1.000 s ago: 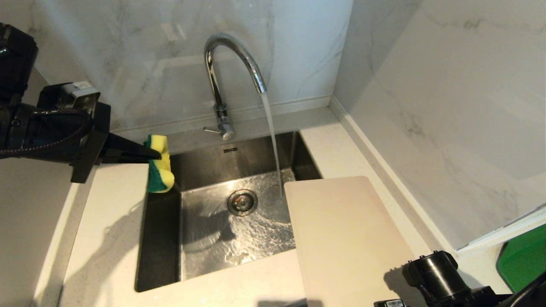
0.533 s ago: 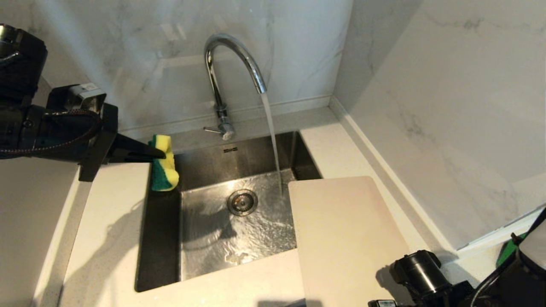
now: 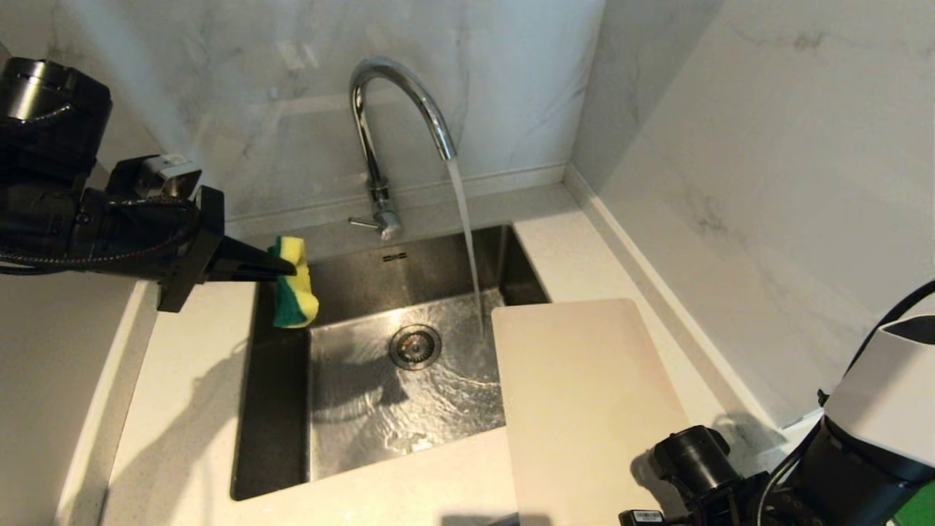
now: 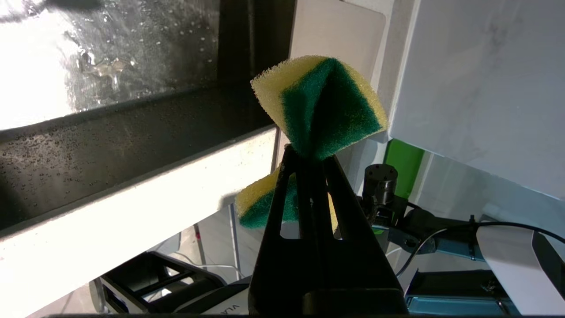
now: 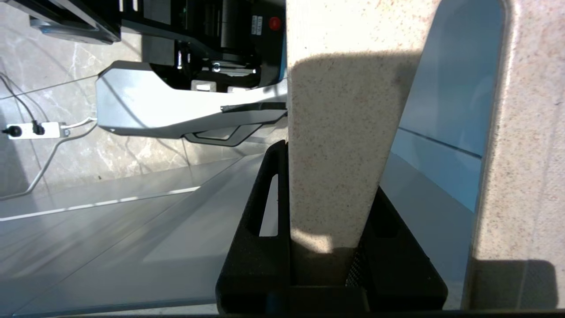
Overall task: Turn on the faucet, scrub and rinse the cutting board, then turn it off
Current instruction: Put down the cutting board
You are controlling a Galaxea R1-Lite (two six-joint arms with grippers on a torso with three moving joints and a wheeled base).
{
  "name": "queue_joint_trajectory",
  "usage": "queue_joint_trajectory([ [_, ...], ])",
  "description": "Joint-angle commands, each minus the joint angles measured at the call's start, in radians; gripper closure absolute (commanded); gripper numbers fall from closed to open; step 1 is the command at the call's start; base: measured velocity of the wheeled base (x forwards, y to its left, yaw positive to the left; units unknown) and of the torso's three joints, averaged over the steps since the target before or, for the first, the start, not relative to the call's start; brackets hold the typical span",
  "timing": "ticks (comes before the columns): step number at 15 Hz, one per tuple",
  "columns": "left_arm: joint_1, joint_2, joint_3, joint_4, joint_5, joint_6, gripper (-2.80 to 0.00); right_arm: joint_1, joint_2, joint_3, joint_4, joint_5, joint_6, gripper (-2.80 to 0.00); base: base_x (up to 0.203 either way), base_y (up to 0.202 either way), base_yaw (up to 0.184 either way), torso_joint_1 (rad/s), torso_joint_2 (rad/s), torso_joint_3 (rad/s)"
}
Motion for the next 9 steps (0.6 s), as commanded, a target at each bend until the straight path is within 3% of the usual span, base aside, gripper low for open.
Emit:
queue_joint_trajectory([
  [1, 0.0, 0.01, 0.002, 0.002, -0.003, -0.003, 0.0, 0.0, 0.022, -0.004, -0.002, 0.002, -0.008, 0.0, 0.0, 0.0, 0.0, 0.0, 0.0, 0.0],
  [9, 0.001, 0.022, 0.002, -0.015, -0.003, -0.005, 0.0, 0.001, 0.036, -0.024, -0.002, -0.003, -0.011, 0.0, 0.0, 0.0, 0.0, 0.0, 0.0, 0.0],
])
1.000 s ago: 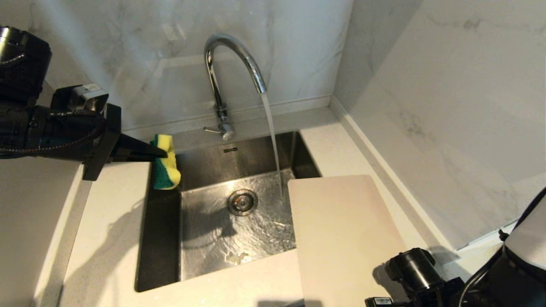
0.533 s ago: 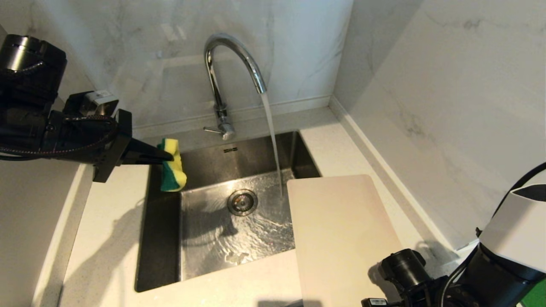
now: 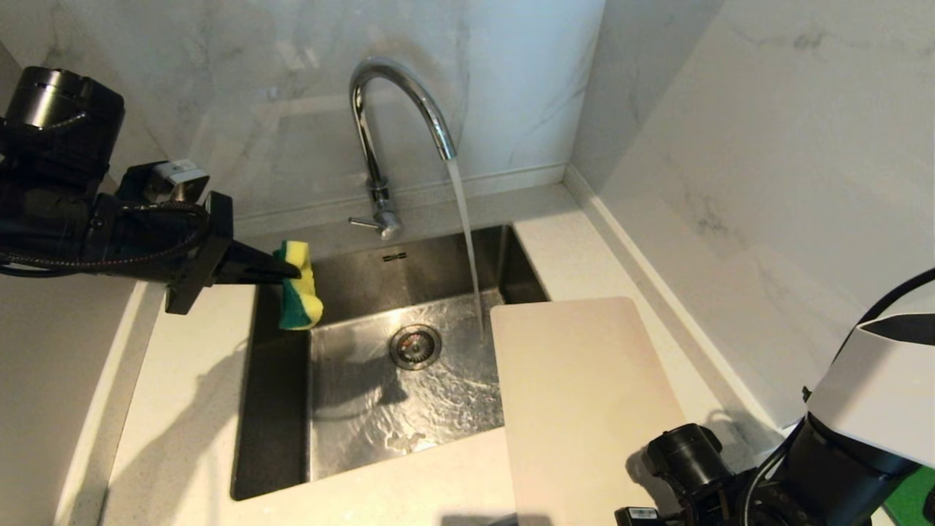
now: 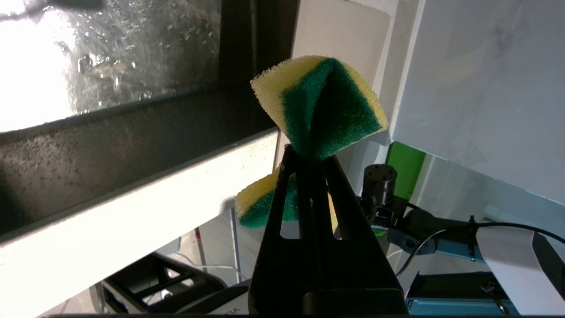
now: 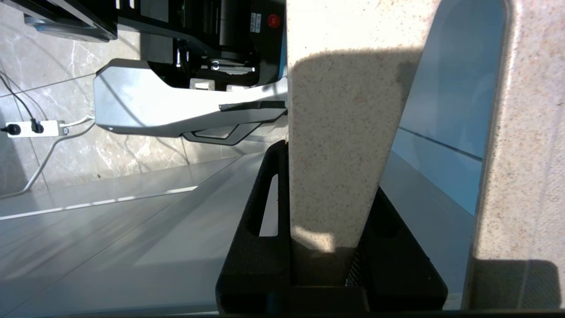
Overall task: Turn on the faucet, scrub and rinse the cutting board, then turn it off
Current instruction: Put down the cutting board
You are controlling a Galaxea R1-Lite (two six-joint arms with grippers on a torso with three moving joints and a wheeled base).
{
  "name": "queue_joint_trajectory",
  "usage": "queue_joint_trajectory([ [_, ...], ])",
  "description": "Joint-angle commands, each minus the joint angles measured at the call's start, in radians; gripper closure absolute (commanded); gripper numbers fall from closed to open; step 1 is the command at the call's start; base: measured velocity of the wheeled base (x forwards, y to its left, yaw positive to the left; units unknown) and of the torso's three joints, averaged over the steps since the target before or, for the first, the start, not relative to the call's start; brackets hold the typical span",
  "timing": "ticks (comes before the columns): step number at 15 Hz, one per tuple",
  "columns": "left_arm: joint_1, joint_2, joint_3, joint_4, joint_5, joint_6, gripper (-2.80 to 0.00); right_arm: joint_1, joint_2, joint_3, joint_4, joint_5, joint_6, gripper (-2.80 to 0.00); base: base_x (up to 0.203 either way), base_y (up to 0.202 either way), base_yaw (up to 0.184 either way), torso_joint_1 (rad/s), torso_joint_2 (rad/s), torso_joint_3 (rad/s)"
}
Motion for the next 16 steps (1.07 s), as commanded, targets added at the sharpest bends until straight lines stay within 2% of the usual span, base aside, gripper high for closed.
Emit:
queue_joint_trajectory([
  [1, 0.0, 0.004, 0.001, -0.002, -0.004, -0.008, 0.0, 0.0, 0.006, 0.001, -0.002, 0.003, -0.008, 0.0, 0.0, 0.0, 0.0, 0.0, 0.0, 0.0],
  [2, 0.0, 0.006, 0.0, -0.005, -0.004, -0.015, 0.0, 0.0, 0.006, 0.001, -0.002, 0.003, -0.007, 0.0, 0.0, 0.0, 0.0, 0.0, 0.0, 0.0],
  [3, 0.0, 0.009, 0.002, -0.008, -0.004, -0.016, 0.0, 0.0, 0.005, 0.001, -0.002, 0.003, -0.008, -2.8, 0.0, 0.0, 0.0, 0.0, 0.0, 0.0],
  [11, -0.01, -0.002, 0.0, -0.006, -0.004, -0.018, 0.0, 0.0, -0.041, 0.012, -0.002, 0.01, -0.008, -2.8, 0.0, 0.0, 0.0, 0.0, 0.0, 0.0],
  [16, -0.011, -0.024, 0.002, -0.006, -0.003, -0.041, 0.0, -0.001, -0.116, 0.062, -0.002, 0.049, -0.008, -2.8, 0.0, 0.0, 0.0, 0.0, 0.0, 0.0],
])
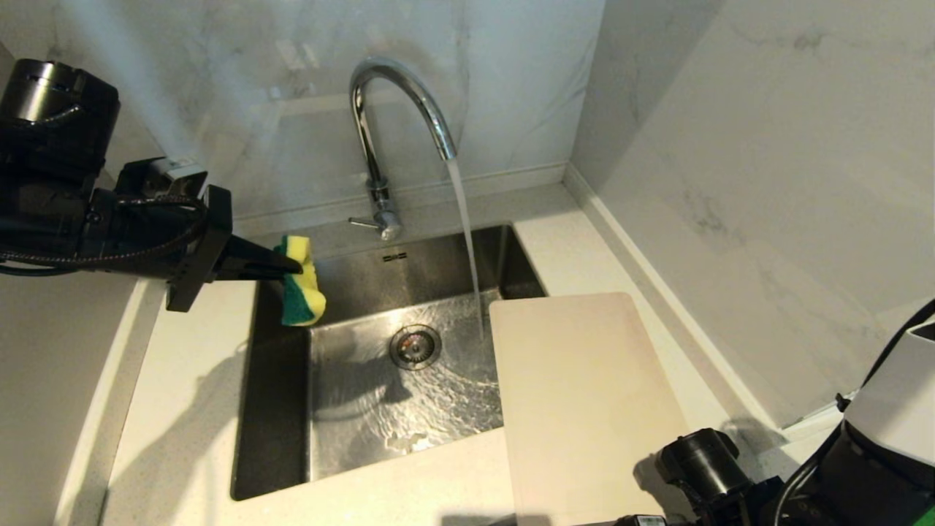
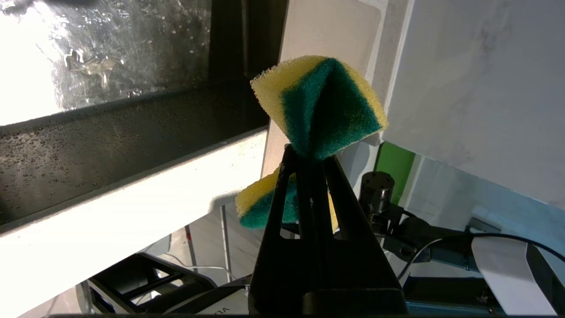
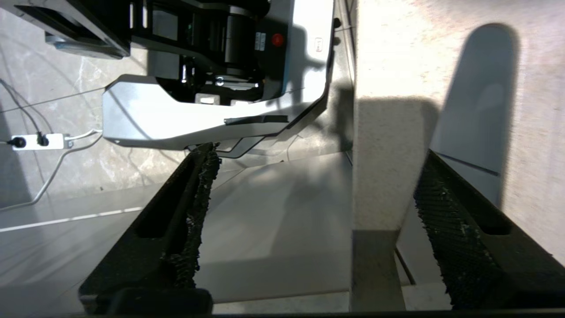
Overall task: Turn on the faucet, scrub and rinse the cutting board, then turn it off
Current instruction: Put down the cutting board
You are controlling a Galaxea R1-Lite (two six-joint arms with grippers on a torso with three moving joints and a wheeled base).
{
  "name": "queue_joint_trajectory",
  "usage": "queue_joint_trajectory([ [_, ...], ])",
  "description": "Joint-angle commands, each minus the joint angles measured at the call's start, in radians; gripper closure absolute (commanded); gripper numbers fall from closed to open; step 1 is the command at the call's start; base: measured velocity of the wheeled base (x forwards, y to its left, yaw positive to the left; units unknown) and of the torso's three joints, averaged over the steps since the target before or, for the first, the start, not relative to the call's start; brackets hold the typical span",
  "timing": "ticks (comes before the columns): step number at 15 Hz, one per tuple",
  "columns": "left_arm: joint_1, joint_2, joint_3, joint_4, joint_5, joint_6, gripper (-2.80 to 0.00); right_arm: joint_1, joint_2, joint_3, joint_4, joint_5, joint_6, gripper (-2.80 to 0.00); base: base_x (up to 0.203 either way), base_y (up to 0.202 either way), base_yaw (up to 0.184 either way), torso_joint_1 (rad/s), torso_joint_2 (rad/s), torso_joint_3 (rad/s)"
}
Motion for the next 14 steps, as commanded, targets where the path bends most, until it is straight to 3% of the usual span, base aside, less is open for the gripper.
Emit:
queue_joint_trajectory([
  [1, -0.001, -0.023, 0.003, 0.003, -0.002, -0.005, 0.0, 0.0, -0.052, 0.01, -0.002, 0.005, -0.008, -2.8, 0.0, 0.0, 0.0, 0.0, 0.0, 0.0],
  [11, -0.002, -0.093, 0.004, 0.021, -0.001, -0.025, 0.0, -0.032, -0.216, 0.006, -0.004, 0.007, -0.01, -2.8, 0.0, 0.0, 0.0, 0.0, 0.0, 0.0],
  [14, -0.002, -0.105, 0.004, 0.034, 0.004, -0.027, 0.0, -0.044, -0.271, -0.002, -0.004, 0.077, -0.007, -2.8, 0.0, 0.0, 0.0, 0.0, 0.0, 0.0],
])
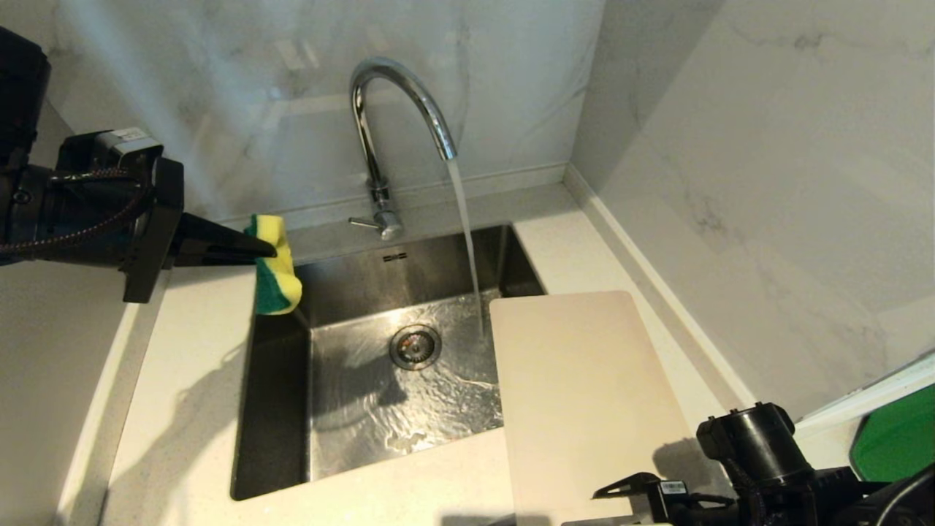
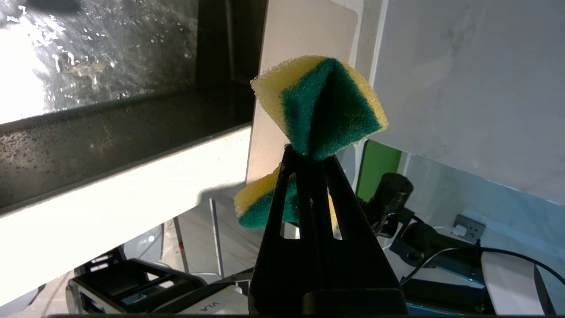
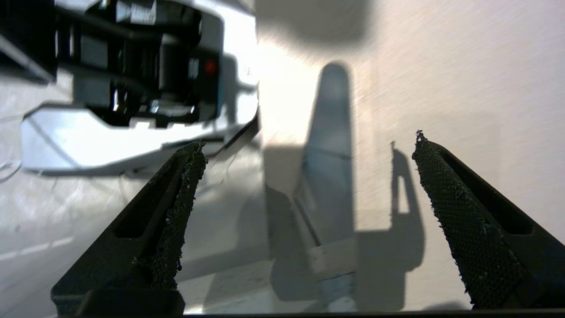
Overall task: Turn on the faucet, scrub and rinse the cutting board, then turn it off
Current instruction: Put down the cutting board, then put down the cleaning cloth
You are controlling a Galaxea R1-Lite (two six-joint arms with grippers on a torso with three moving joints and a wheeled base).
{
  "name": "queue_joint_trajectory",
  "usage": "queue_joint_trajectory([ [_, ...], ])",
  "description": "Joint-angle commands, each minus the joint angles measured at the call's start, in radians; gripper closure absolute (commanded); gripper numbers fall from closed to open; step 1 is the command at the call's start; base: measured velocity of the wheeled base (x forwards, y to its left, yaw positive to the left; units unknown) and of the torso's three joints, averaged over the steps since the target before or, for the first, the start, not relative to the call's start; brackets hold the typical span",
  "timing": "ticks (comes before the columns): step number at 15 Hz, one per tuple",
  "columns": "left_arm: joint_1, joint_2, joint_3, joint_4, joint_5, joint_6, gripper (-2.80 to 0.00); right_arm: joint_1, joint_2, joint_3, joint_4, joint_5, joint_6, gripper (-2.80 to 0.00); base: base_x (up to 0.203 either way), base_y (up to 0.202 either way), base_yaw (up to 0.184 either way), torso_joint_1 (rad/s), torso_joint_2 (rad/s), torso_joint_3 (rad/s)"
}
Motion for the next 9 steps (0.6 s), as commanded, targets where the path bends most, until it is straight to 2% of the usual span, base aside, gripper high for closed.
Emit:
queue_joint_trajectory([
  [1, 0.0, -0.019, 0.0, 0.017, 0.0, -0.004, 0.0, -0.022, -0.059, -0.026, -0.003, 0.071, -0.005, -2.8, 0.0, 0.0, 0.0, 0.0, 0.0, 0.0],
  [2, 0.0, -0.028, 0.0, 0.028, 0.001, -0.004, 0.0, -0.031, -0.077, -0.046, -0.003, 0.091, -0.005, 0.0, 0.0, 0.0, 0.0, 0.0, 0.0, 0.0],
  [5, 0.0, -0.043, 0.001, 0.061, 0.006, -0.004, 0.0, -0.078, -0.161, -0.097, -0.002, 0.101, 0.042, 0.0, 0.0, 0.0, 0.0, 0.0, 0.0, 0.0],
  [9, 0.001, -0.049, 0.003, 0.11, 0.026, -0.003, 0.0, -0.123, -0.318, -0.141, -0.002, 0.103, 0.259, 0.0, 0.0, 0.0, 0.0, 0.0, 0.0, 0.0],
])
